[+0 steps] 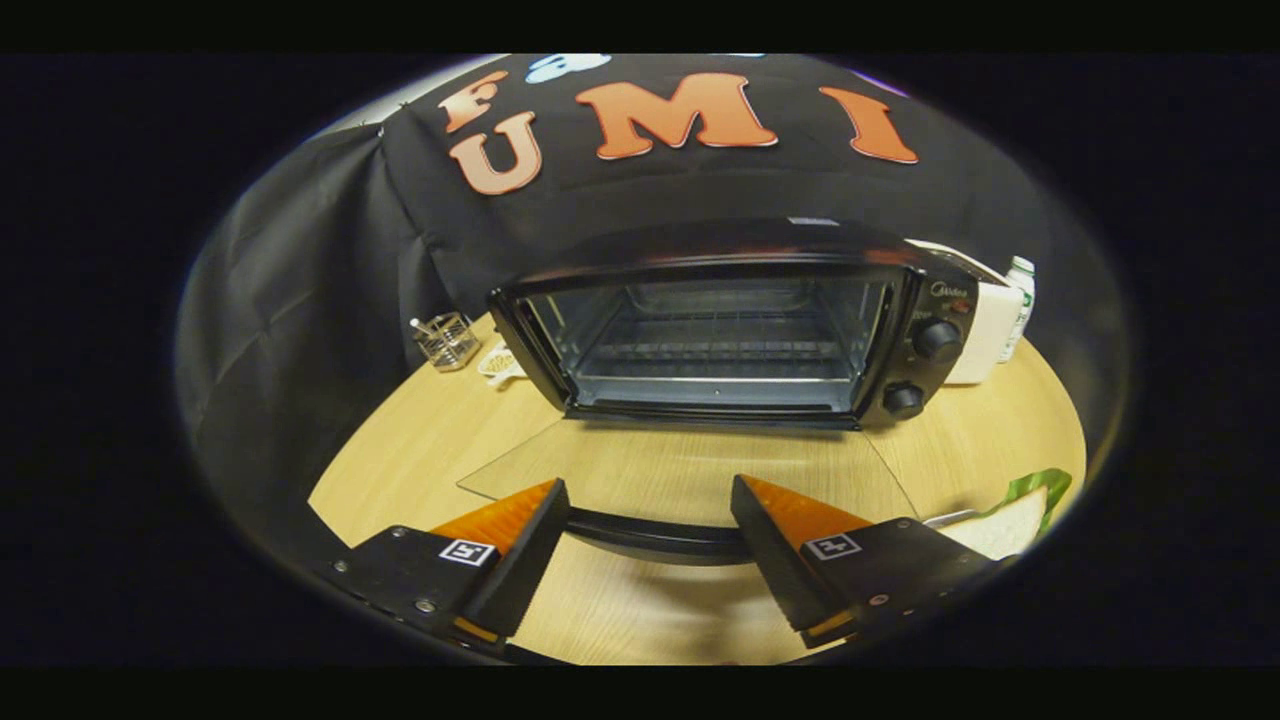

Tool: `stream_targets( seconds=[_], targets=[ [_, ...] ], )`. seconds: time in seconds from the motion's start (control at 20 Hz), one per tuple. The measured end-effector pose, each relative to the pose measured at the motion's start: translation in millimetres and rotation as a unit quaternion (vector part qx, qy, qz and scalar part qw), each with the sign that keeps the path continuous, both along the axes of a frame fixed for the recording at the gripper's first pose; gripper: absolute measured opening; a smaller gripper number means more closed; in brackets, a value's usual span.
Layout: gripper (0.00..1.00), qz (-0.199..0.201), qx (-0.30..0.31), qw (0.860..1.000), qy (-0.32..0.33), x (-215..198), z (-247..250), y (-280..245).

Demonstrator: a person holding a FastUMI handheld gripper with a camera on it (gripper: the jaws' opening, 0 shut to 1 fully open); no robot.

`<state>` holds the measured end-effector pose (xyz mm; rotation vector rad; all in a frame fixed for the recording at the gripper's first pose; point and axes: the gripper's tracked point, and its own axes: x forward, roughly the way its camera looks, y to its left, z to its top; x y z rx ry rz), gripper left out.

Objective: Open the toaster oven, put the food inside, and close the toaster oven door.

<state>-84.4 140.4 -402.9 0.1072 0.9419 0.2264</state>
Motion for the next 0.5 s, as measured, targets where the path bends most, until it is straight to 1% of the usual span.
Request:
stream_targets(
  seconds=[0.3, 0.4, 0.45, 0.5],
  targets=[
    [0.95, 0.009, -0.029, 0.998, 0.059, -23, -41, -3],
    [0.94, 0.008, -0.040, 0.998, 0.047, -18, -43, -5],
    [0.91, 0.012, -0.042, 0.998, 0.047, -18, -43, -4],
    [0.92, 0.016, -0.043, 0.998, 0.049, -21, -44, -5]
  ],
)
